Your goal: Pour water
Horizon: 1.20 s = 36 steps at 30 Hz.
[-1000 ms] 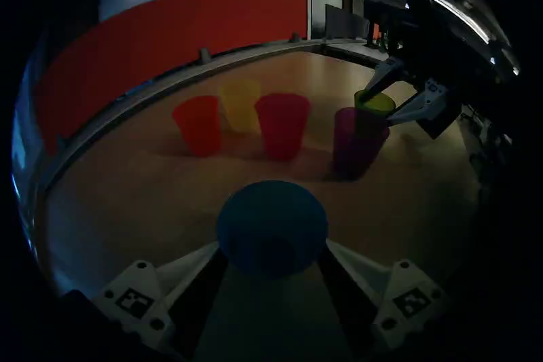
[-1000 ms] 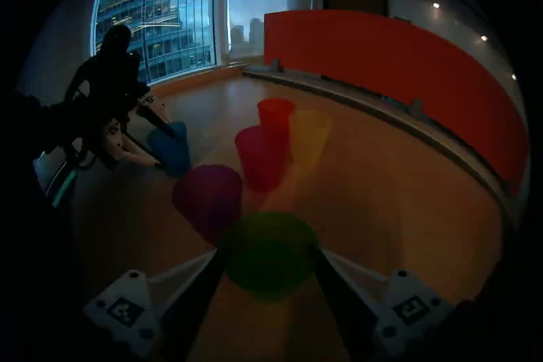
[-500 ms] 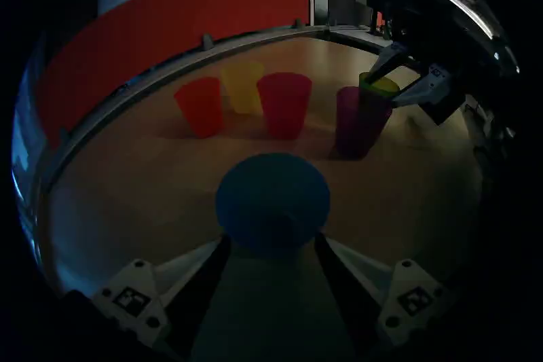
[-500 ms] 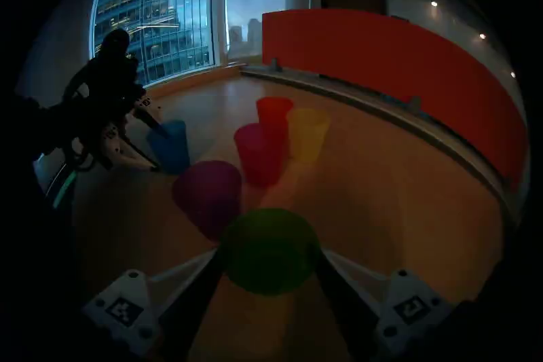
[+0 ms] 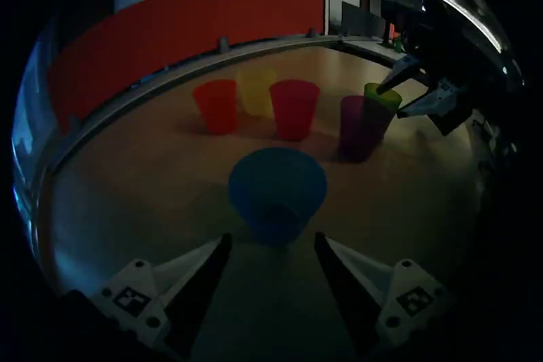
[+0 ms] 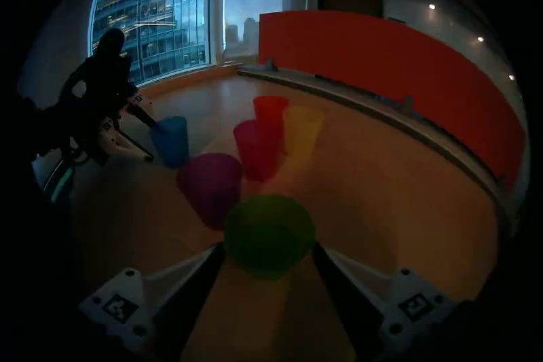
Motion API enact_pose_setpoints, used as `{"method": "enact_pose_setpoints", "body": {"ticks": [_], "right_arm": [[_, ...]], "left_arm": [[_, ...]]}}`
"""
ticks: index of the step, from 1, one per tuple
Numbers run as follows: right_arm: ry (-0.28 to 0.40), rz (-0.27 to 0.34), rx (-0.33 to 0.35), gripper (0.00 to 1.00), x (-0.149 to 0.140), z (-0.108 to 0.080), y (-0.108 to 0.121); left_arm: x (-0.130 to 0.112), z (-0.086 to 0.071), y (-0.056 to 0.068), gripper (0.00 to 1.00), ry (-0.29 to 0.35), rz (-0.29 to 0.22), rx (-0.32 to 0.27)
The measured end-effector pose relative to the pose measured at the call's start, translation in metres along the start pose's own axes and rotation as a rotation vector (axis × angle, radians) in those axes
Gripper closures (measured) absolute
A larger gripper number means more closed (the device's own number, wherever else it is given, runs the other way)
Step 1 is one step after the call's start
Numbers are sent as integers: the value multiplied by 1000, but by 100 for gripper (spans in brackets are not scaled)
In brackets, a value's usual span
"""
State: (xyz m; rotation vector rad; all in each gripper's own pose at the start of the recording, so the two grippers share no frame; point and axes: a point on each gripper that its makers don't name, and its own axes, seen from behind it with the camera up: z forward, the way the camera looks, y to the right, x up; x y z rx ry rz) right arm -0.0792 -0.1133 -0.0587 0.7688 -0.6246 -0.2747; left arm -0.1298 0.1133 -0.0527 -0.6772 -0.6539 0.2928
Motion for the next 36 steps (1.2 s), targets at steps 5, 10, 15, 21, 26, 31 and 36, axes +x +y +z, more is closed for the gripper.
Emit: {"method": "enact_pose_setpoints", "body": {"ticks": [5, 10, 15, 21, 26, 31, 36], "right_arm": [[1, 14, -32, 0, -11, -16, 2], [9, 32, -68, 0, -20, -36, 5], [36, 50, -109, 0, -20, -55, 11], [91, 78, -148, 0, -11, -72, 14], [151, 101, -190, 0, 1, -82, 19], [236, 140, -256, 0, 19, -95, 30], [317, 185, -331, 0, 35, -108, 46]], "left_arm": [[-4, -13, -1, 9, 32, -30, 35], [-10, -26, -1, 9, 59, -49, 68], [-9, -39, -6, 9, 94, -71, 109], [1, -53, -14, 9, 160, -104, 158], [12, -66, -21, 9, 216, -117, 204], [26, -83, -29, 9, 284, -121, 259], [40, -99, -38, 9, 355, -122, 321]]}}
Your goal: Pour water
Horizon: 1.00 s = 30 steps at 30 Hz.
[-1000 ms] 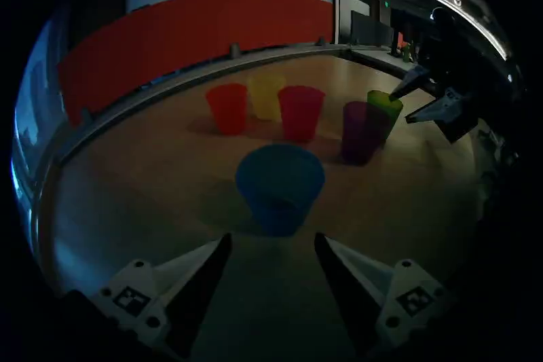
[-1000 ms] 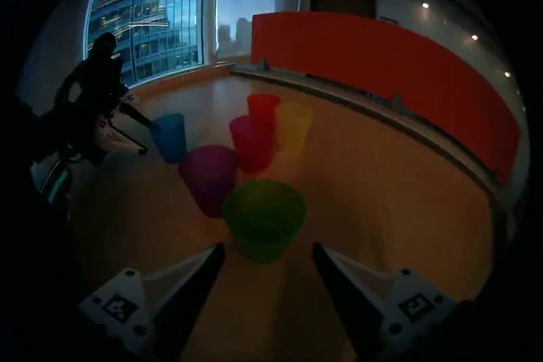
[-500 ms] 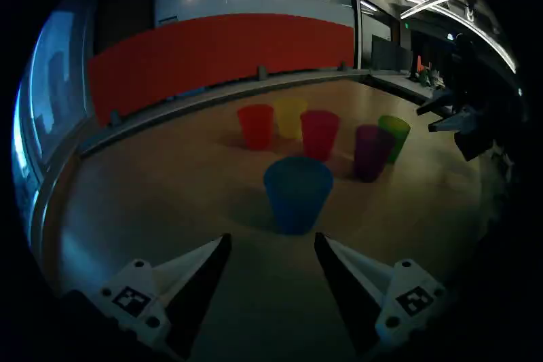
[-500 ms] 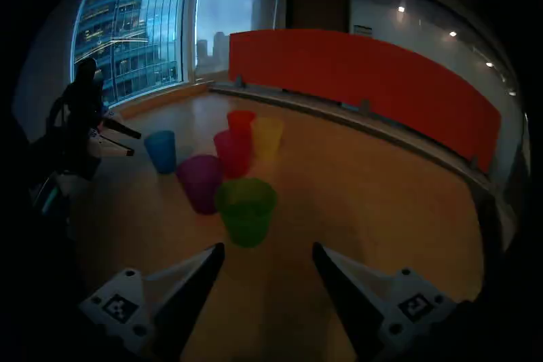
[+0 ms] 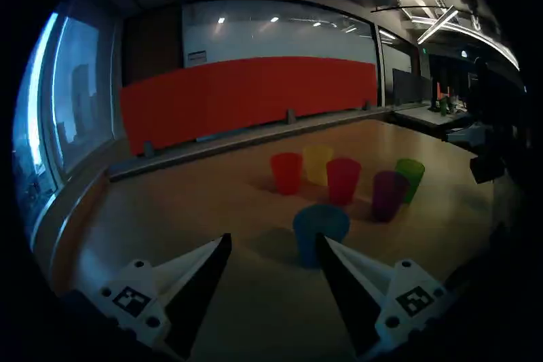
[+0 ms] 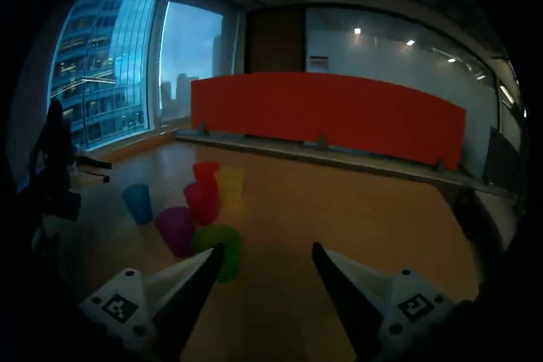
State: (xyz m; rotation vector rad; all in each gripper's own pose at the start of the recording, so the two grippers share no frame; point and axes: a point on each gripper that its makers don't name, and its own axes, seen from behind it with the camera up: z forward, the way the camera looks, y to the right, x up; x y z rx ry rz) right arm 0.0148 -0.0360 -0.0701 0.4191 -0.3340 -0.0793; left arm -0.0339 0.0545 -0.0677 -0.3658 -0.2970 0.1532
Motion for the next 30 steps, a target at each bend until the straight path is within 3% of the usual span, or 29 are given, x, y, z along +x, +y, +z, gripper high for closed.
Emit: {"method": "enact_pose_setpoints", "body": {"ticks": [12, 20, 30], "right_arm": [[160, 12, -172, 0, 36, 0, 27], [268, 44, -288, 0, 59, 0, 43], [332, 74, -327, 0, 69, 5, 46]], "left_arm": [[37, -11, -17, 9, 147, -13, 95], [49, -13, -32, 10, 200, -42, 161], [73, -20, -50, 10, 293, -95, 227]]}}
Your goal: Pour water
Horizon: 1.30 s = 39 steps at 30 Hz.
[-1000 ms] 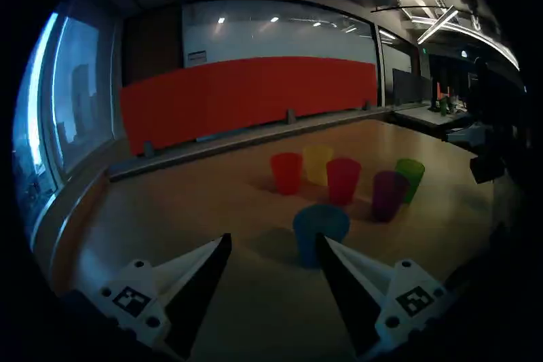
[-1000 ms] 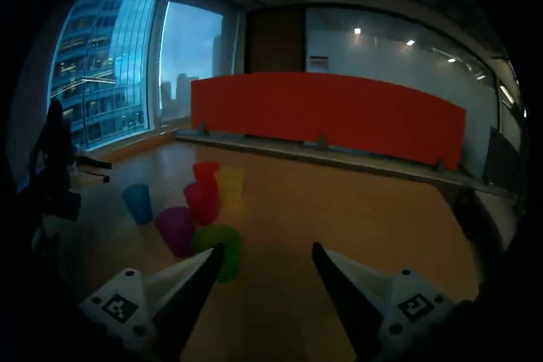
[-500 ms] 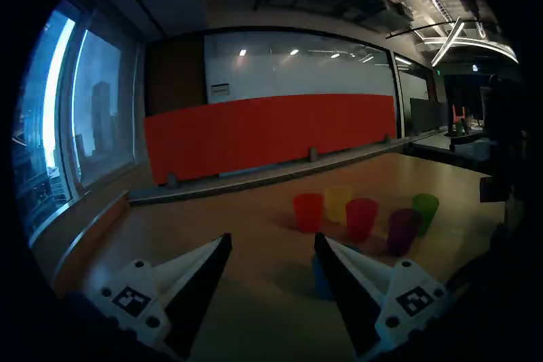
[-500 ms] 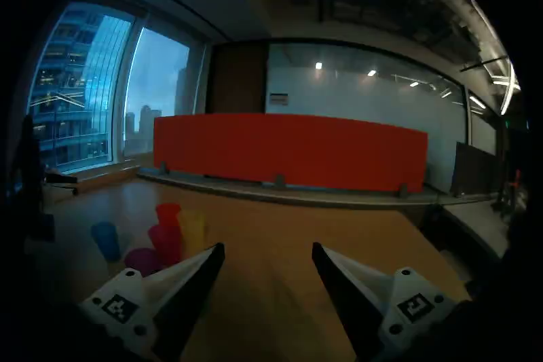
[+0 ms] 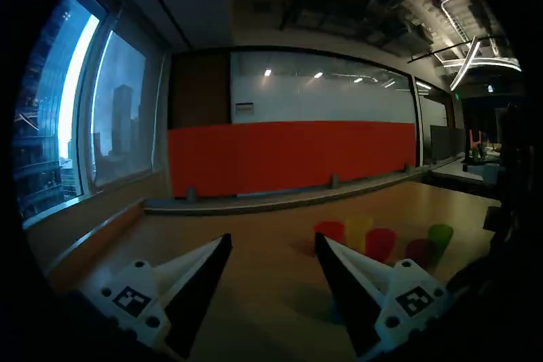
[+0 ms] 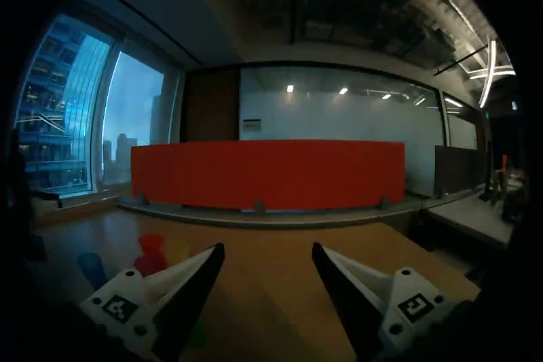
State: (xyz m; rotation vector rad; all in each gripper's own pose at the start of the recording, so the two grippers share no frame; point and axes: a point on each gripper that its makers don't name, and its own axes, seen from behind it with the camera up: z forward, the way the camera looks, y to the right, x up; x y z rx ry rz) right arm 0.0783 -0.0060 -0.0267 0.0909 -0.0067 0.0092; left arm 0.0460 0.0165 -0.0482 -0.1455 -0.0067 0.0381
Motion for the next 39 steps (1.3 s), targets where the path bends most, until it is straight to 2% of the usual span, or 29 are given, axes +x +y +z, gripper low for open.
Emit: {"method": "enact_pose_setpoints", "body": {"ticks": [8, 17, 26, 32, 39], "right_arm": [[26, 0, -30, 0, 14, 3, 6], [72, 17, -51, 0, 30, 4, 9], [76, -23, -88, 0, 34, 8, 15], [52, -30, -89, 0, 24, 9, 8], [41, -16, -89, 0, 21, 13, 5]], "left_arm": [[10, 4, -11, 10, 51, 17, 80], [7, 13, -15, 10, 92, 40, 131], [-15, 19, -22, 10, 88, 91, 188], [-36, 25, -19, 10, 66, 79, 195], [-50, 28, -18, 9, 59, 28, 191]]}}
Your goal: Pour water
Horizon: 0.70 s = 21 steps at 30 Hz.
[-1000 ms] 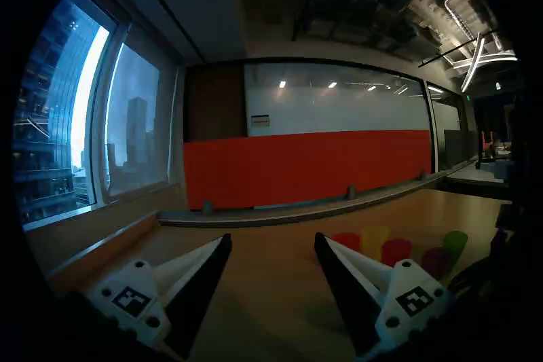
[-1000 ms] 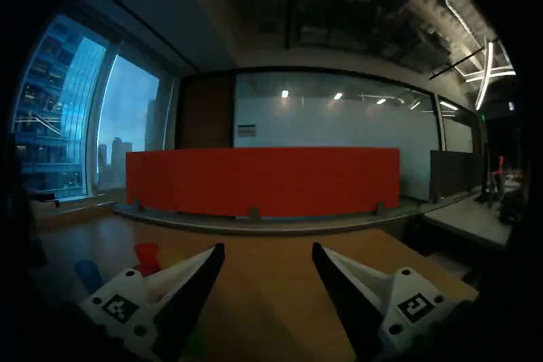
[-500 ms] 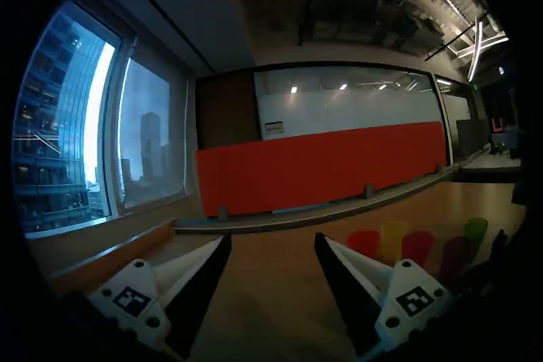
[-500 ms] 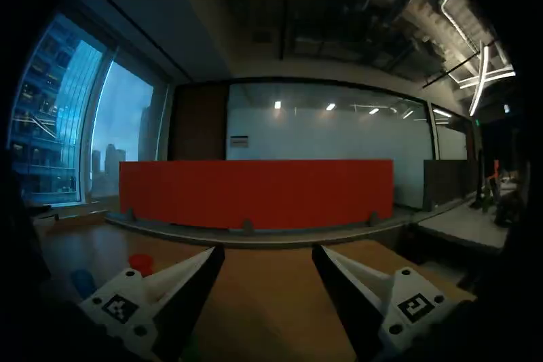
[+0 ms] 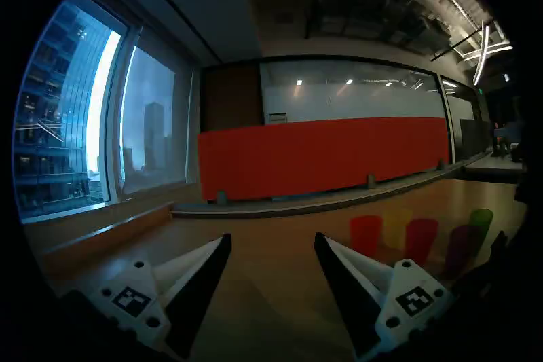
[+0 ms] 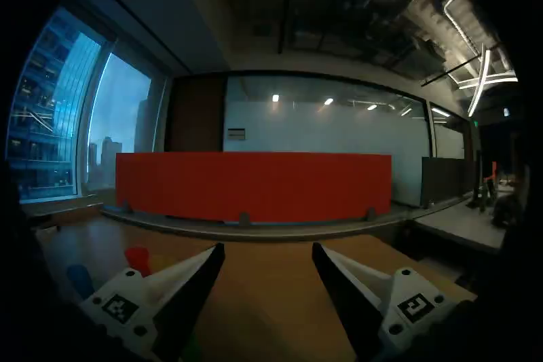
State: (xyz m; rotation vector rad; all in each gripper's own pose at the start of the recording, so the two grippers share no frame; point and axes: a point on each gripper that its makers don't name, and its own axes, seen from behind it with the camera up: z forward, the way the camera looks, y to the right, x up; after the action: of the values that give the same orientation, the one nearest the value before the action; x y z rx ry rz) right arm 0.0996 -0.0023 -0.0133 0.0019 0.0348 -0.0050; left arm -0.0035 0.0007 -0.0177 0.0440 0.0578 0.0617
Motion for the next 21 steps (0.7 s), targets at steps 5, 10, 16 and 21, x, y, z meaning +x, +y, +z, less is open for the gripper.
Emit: {"method": "enact_pose_setpoints", "body": {"ticks": [5, 10, 16, 21], "right_arm": [[-5, 7, 3, 0, -1, 2, -1], [-11, 13, -2, 0, -5, 2, 2], [-13, 24, -7, 0, -6, 2, 6], [-13, 30, -11, 0, -5, 0, 10]], "left_arm": [[-11, 1, -3, 9, -20, -29, 8], [-19, 2, 2, 10, -35, -46, 0], [-25, 3, 4, 10, -44, -57, -7], [-25, 4, 4, 9, -41, -74, -10]]}}
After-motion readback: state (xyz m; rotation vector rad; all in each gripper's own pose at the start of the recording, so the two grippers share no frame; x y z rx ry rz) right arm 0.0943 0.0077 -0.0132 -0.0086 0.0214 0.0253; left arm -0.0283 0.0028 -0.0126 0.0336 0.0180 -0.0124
